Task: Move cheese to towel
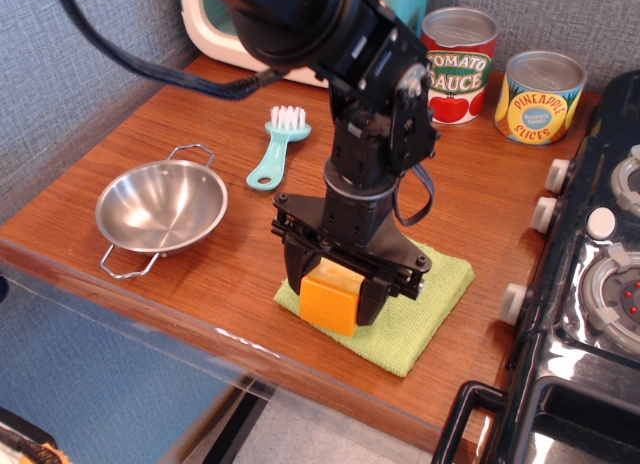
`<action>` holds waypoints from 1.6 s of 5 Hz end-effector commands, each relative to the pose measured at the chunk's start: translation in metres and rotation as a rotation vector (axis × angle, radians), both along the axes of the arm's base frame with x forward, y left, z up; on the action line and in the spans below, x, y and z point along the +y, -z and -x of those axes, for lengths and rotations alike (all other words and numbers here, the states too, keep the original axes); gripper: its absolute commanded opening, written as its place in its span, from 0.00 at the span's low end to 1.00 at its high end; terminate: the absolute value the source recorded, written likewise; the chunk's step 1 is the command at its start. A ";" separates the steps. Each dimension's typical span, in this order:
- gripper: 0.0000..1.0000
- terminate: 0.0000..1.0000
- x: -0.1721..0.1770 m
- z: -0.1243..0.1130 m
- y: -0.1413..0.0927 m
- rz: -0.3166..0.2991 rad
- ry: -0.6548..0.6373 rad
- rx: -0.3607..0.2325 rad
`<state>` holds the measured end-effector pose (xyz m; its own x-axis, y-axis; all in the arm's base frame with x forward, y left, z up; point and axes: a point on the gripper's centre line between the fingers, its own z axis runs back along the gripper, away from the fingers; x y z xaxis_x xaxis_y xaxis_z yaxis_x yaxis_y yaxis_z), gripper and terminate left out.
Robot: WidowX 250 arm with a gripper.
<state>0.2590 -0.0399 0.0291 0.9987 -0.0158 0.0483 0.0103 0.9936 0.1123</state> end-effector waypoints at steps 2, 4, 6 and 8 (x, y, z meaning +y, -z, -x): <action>0.00 0.00 -0.009 -0.009 -0.022 0.024 0.020 -0.075; 1.00 0.00 -0.006 -0.014 -0.021 0.056 -0.006 -0.056; 1.00 0.00 0.021 -0.004 -0.079 0.181 -0.025 -0.154; 1.00 0.00 0.047 -0.003 -0.076 0.228 -0.050 -0.105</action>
